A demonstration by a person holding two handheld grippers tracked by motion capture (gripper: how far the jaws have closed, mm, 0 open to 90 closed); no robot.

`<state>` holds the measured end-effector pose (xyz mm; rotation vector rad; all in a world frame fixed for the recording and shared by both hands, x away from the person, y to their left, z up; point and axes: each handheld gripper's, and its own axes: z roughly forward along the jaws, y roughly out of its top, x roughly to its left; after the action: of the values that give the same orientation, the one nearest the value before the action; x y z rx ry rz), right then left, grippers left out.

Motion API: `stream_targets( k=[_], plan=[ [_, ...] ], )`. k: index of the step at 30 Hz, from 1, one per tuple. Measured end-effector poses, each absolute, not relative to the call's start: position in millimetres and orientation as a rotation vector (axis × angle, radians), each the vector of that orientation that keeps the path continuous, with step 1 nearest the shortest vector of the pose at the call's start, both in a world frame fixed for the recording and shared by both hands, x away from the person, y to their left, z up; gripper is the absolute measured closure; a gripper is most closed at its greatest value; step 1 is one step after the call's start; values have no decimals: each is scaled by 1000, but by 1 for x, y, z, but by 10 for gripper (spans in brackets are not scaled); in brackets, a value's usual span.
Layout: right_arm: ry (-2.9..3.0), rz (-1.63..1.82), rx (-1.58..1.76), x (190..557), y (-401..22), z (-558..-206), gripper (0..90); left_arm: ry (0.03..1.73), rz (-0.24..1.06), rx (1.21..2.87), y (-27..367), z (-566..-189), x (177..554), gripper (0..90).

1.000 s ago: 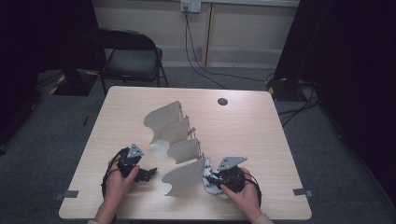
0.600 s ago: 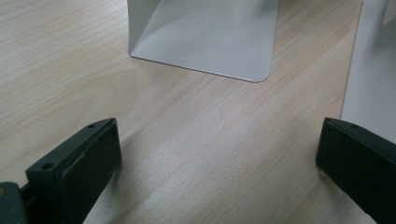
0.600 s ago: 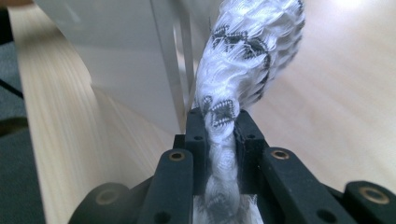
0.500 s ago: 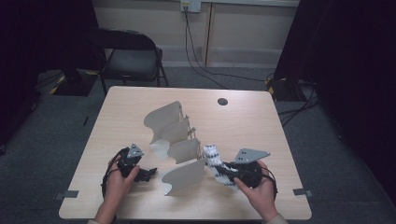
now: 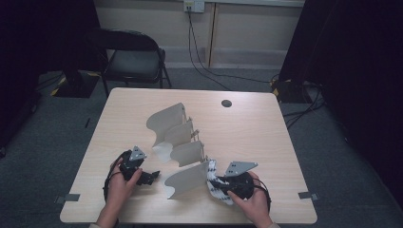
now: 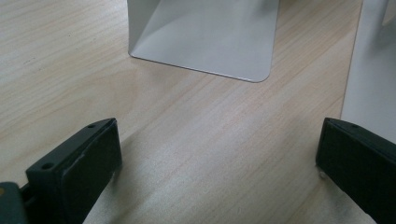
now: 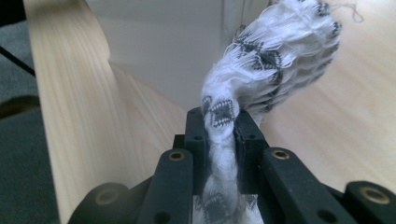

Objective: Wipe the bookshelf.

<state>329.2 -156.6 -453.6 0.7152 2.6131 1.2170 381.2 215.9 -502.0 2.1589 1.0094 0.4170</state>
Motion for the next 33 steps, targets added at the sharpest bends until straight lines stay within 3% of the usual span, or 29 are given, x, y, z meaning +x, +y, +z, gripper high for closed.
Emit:
stream_targets(
  k=[13,26,33],
  plan=[
    [2642,1155,754,334,-160,-472,774,1009,419,2161,216,-502,381,0],
    [2445,1327,642,319,-177,-389,780,1010,418,2159,215,-502,381,0],
    [2522,1290,634,319,-164,-417,781,1010,418,2160,215,-502,381,0]
  ],
)
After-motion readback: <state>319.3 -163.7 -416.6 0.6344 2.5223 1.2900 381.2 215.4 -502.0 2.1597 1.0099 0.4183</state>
